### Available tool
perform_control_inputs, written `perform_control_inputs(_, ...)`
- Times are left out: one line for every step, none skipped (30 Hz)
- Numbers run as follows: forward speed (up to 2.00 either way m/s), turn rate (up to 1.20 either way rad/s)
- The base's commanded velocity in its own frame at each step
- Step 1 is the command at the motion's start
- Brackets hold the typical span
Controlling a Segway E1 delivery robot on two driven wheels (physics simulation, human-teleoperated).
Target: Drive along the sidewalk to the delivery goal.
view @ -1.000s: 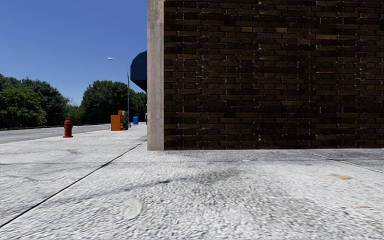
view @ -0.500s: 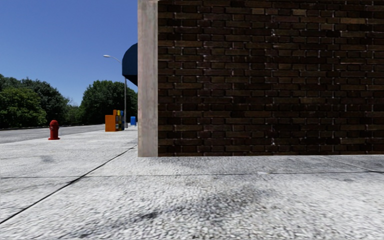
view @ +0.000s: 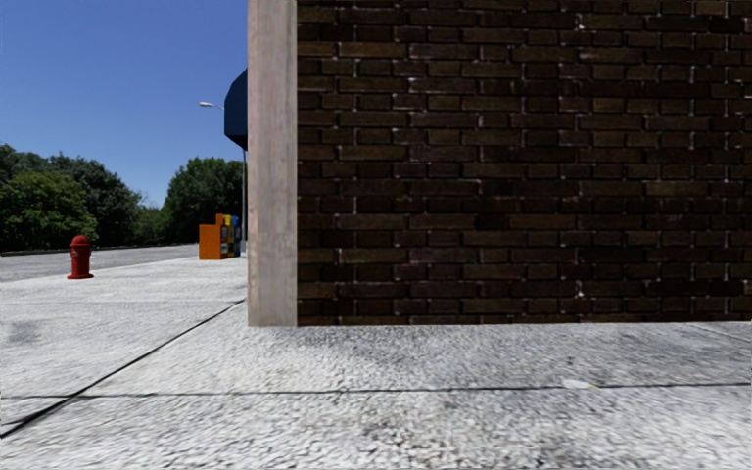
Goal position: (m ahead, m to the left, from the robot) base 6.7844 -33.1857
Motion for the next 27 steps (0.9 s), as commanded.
perform_control_inputs(1.69,0.00)
perform_control_inputs(1.69,0.00)
perform_control_inputs(1.69,0.00)
perform_control_inputs(1.69,0.00)
perform_control_inputs(1.69,0.00)
perform_control_inputs(1.69,0.00)
perform_control_inputs(1.69,-0.14)
perform_control_inputs(1.69,-0.14)
perform_control_inputs(1.69,-0.38)
perform_control_inputs(1.69,-0.61)
perform_control_inputs(1.69,-0.86)
perform_control_inputs(1.69,-1.20)
perform_control_inputs(1.69,-1.20)
perform_control_inputs(1.69,-1.20)
perform_control_inputs(1.69,-1.20)
perform_control_inputs(1.69,-1.20)
perform_control_inputs(1.69,-1.20)
perform_control_inputs(1.69,-1.20)
perform_control_inputs(1.69,-1.20)
perform_control_inputs(1.69,-1.20)
perform_control_inputs(1.69,-1.20)
perform_control_inputs(1.69,-1.20)
perform_control_inputs(1.69,-1.20)
perform_control_inputs(1.69,-1.20)
perform_control_inputs(1.69,-1.20)
perform_control_inputs(1.69,-1.20)
perform_control_inputs(1.69,-1.20)
